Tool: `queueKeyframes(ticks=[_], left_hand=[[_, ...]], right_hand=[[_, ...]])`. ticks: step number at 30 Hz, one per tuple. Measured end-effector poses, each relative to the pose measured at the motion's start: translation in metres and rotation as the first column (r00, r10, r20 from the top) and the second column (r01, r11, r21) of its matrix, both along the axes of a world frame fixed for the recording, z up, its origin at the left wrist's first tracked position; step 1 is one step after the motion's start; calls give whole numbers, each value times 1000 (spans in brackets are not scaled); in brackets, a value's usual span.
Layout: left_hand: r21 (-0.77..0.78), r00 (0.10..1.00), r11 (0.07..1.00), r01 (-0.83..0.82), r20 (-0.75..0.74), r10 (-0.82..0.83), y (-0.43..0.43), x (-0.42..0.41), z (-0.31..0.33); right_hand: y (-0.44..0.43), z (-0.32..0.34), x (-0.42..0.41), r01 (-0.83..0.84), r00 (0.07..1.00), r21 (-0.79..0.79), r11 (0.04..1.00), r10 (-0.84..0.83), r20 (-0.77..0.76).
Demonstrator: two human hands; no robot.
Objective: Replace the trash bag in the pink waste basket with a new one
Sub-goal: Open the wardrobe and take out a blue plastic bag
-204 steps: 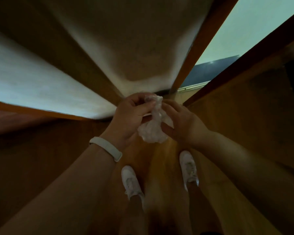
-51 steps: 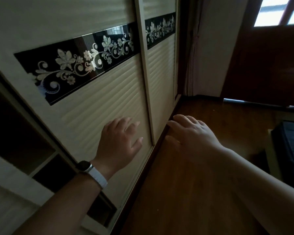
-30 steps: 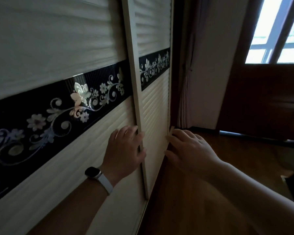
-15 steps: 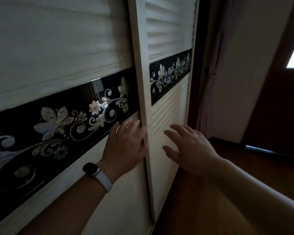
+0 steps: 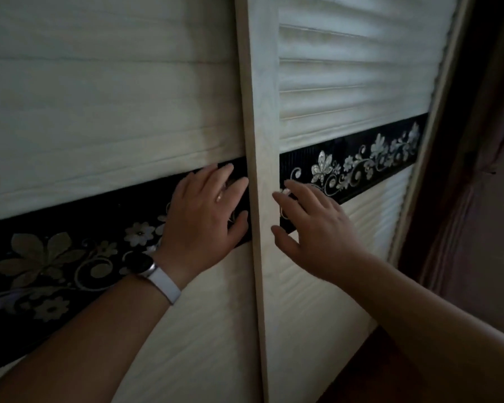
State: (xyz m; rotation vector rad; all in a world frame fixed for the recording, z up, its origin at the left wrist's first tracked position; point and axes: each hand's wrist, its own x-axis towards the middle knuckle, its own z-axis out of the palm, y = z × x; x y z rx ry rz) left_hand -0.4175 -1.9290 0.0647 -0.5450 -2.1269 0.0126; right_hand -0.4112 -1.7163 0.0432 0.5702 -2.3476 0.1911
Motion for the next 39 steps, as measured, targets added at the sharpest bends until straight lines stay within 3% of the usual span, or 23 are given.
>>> queueKeyframes(ticks=[7,20,26,39], left_hand=[[-138,978,969,-206,-54,201,0,-25,-8],[-270,933,899,-344,-204,296,-18,-43,-26],[-258,939,914,-313,-230,257,-19,-46,-26],[-241,942,929,-280,-254,218,-22,-46,-29]], right_hand=[[-14,5,-42,-96,985,-31,995,90,-146],[-41,-34,-110,-232,867,-94,968,162,-472],[-32,-33,-123,-239,845,-55,969,180,-503],[2,-34,-138,-101,903,-65,993,64,-425]])
